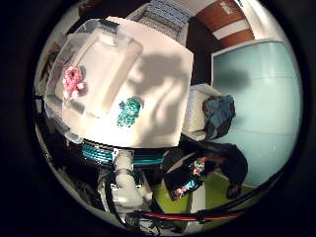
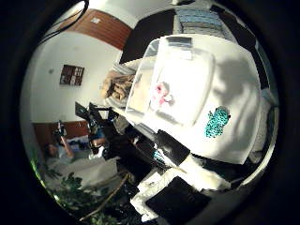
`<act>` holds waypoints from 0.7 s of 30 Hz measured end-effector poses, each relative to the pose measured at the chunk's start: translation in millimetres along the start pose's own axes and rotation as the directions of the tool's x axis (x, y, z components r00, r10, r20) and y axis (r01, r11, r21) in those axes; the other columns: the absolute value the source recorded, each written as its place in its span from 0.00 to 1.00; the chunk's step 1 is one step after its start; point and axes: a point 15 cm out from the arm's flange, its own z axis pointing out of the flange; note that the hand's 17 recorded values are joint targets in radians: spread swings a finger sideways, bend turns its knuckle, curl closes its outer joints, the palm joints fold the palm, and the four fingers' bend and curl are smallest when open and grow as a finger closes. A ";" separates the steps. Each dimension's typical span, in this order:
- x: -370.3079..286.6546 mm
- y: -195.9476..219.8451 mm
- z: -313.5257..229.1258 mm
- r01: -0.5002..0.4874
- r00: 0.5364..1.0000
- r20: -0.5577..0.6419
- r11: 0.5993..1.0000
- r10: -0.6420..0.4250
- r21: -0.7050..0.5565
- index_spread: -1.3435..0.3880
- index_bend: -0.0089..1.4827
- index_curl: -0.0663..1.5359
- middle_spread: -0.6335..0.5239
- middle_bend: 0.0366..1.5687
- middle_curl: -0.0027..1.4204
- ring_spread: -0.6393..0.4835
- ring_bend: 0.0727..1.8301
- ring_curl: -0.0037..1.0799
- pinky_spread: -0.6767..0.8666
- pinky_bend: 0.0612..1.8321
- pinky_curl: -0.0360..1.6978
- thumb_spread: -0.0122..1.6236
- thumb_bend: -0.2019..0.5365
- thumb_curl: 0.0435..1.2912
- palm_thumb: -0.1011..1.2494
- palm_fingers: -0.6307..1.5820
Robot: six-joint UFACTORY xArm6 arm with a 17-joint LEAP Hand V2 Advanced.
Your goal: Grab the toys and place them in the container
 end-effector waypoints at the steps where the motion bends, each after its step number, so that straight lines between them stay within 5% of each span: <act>1: 11.7 3.1 6.3 -0.030 1.000 -0.003 1.000 0.030 0.004 0.66 0.12 0.21 0.62 0.14 0.23 0.70 0.24 0.24 0.70 0.23 0.22 0.68 0.24 0.22 0.49 0.38; 13: 120.7 32.8 74.5 -0.339 0.941 -0.002 0.941 0.339 -0.015 0.71 0.11 0.22 0.70 0.10 0.23 0.74 0.19 0.21 0.70 0.24 0.20 0.69 0.25 0.23 0.51 0.35; 21: 128.6 74.5 162.4 -0.470 0.874 0.080 0.875 0.480 -0.115 0.72 0.11 0.22 0.73 0.10 0.22 0.76 0.19 0.21 0.71 0.25 0.20 0.69 0.24 0.23 0.51 0.33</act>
